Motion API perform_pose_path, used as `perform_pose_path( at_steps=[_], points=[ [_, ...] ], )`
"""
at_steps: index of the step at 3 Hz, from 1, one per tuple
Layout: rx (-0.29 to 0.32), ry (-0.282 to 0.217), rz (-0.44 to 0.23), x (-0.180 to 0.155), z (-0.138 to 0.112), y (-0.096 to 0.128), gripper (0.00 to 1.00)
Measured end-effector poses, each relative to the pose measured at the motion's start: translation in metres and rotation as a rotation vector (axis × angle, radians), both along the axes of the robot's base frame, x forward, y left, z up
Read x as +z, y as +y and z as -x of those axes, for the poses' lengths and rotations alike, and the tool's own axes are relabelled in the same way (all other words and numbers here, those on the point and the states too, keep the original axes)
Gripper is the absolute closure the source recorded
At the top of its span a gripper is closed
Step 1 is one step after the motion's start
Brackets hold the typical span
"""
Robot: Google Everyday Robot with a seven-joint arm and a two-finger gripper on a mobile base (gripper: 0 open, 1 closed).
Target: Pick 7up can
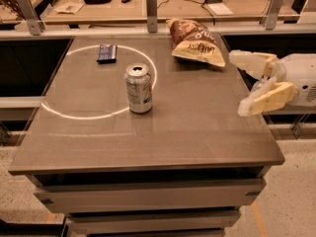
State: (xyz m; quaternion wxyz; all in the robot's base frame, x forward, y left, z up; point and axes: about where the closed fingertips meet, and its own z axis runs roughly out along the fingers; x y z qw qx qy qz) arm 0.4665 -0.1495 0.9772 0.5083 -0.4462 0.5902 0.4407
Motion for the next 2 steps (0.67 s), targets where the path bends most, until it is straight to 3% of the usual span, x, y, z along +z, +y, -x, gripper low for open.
perform_pose_path(
  at_steps=[2],
  points=[
    [-0.018,0.027,-0.07,-0.01,-0.024,0.063,0.0]
  ],
)
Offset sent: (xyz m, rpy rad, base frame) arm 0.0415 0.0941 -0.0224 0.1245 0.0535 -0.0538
